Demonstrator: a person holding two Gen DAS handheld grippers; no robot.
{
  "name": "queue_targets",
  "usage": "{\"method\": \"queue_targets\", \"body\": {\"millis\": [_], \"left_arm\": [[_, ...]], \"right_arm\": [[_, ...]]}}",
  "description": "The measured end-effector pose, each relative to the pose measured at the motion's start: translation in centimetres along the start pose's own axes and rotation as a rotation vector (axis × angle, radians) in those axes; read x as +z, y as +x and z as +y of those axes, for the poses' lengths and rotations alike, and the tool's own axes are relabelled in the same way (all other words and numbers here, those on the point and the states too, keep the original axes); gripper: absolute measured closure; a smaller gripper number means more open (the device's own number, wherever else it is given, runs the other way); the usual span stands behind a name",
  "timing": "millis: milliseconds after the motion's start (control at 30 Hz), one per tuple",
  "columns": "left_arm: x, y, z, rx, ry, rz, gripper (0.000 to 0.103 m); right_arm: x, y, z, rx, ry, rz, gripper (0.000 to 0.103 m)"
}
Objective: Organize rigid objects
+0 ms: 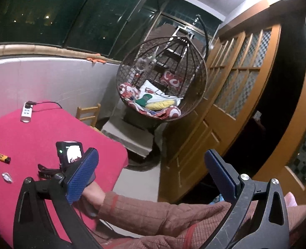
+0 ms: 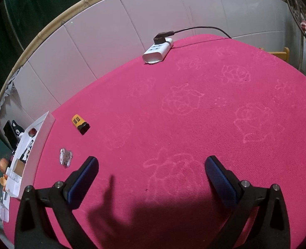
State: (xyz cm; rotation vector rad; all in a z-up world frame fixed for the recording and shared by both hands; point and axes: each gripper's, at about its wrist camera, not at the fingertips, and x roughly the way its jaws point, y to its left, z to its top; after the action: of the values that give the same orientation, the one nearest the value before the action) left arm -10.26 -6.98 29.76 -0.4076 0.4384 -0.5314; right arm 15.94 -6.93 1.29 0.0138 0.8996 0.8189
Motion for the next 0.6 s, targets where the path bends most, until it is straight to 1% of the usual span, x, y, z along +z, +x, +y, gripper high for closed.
{"method": "queue_targets", "body": {"millis": [33,67,167,233,300,433,600], "left_arm": [[-0.4,-0.2,0.4,-0.026,0.000,0.000,0.000],[-0.8,-0.2,0.9,-0.033,-0.004,-0.003,0.000],[-1.4,-0.6,1.7,-0.014,-0.019,-0.024,0.000],[-1.1,-0.9,1.2,-0.023,-0.014,-0.037,0.000],[-0.9,-1.0,0.6,-0.028,0.018,-0.046,0.000],[-0.2,-0.7,0.4,-0.014,-0.005,-0.040,0.000],[0.9,-0.7,0.0,0.018,0.000,-0.067,0.000]], "right_arm": [[0.0,0.0,0.0,0.000,0.000,0.000,0.000],[0.0,0.0,0.0,0.001,0.002,-0.001,0.000],[-0.1,-0.1,0.0,0.003,0.006,-0.002,0.000],[-0.1,0.0,0.2,-0.007,-0.002,0.001,0.000],[-0.1,0.0,0.3,-0.012,-0.004,0.002,0.000],[-0.1,0.0,0.3,-0.012,-0.004,0.003,0.000],[-0.1,0.0,0.4,-0.020,-0.009,0.005,0.000]]}}
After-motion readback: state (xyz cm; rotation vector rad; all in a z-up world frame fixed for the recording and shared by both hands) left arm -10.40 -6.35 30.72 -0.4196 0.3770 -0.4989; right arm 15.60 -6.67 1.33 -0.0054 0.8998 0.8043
